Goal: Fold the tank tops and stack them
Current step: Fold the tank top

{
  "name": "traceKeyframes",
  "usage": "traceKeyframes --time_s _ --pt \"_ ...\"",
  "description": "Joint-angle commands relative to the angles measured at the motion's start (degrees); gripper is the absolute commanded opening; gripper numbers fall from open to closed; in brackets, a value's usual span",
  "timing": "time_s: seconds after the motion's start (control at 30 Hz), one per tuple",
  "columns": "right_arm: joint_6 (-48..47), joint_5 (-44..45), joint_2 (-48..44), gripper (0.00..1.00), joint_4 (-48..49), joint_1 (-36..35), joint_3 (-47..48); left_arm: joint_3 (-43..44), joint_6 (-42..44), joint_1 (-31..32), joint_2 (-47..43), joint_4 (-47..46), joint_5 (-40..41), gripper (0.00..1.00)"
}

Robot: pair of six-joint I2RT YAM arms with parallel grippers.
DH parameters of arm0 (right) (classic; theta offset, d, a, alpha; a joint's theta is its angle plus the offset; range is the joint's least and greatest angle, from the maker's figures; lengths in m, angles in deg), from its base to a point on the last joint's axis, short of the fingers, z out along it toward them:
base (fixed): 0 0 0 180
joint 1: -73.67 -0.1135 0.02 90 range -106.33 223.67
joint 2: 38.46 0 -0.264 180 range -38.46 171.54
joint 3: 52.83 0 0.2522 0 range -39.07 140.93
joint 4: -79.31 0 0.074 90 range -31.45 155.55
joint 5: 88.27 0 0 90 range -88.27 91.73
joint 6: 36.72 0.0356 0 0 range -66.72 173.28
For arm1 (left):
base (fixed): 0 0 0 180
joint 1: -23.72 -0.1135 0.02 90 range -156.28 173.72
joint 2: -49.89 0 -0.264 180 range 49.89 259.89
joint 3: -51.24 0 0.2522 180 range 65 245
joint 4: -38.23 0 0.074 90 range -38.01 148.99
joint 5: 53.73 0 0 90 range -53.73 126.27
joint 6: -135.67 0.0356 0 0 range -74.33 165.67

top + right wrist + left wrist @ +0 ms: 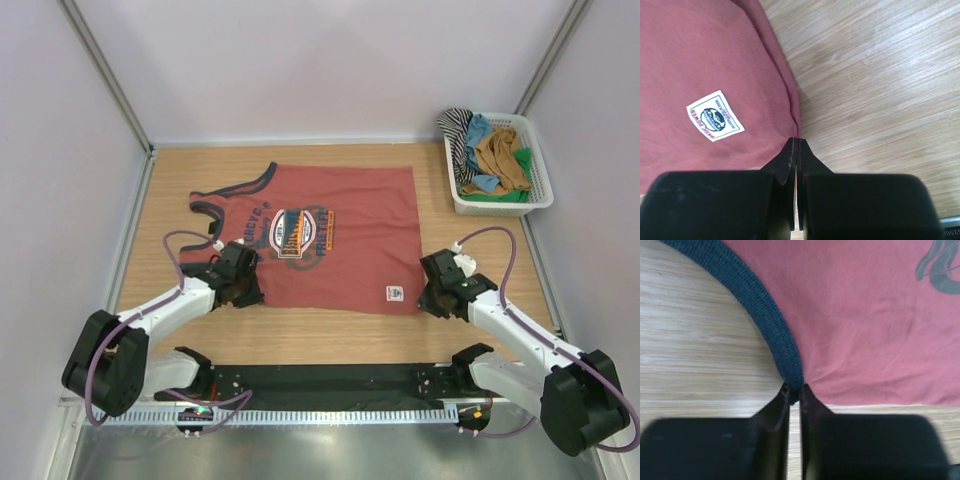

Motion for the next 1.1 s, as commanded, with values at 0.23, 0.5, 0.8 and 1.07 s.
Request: traceKeyframes --time_s 0.23,0.5,0.8,1.07 --pt "-1.5 4.0 -4.6 0.01 -4.7 -0.4 7.2 0.9 0.1 1.1 -9.8 6.7 0.7 0.0" --pt "-3.8 7.4 -0.3 0.01 -7.0 -0.5 15.9 7.4 -1.0 1.1 -10.8 10.1 -1.0 0.0" --pt "-6.2 7.6 1.5 0.01 -10.3 -0.4 22.1 12.4 -0.6 1.1 -11.0 14.2 -2.1 0.0" --pt "-2.5 2.1 -4.8 0.01 -10.6 -0.4 14.1 4.4 -4.0 3.8 -15.2 13.3 -4.3 0.0"
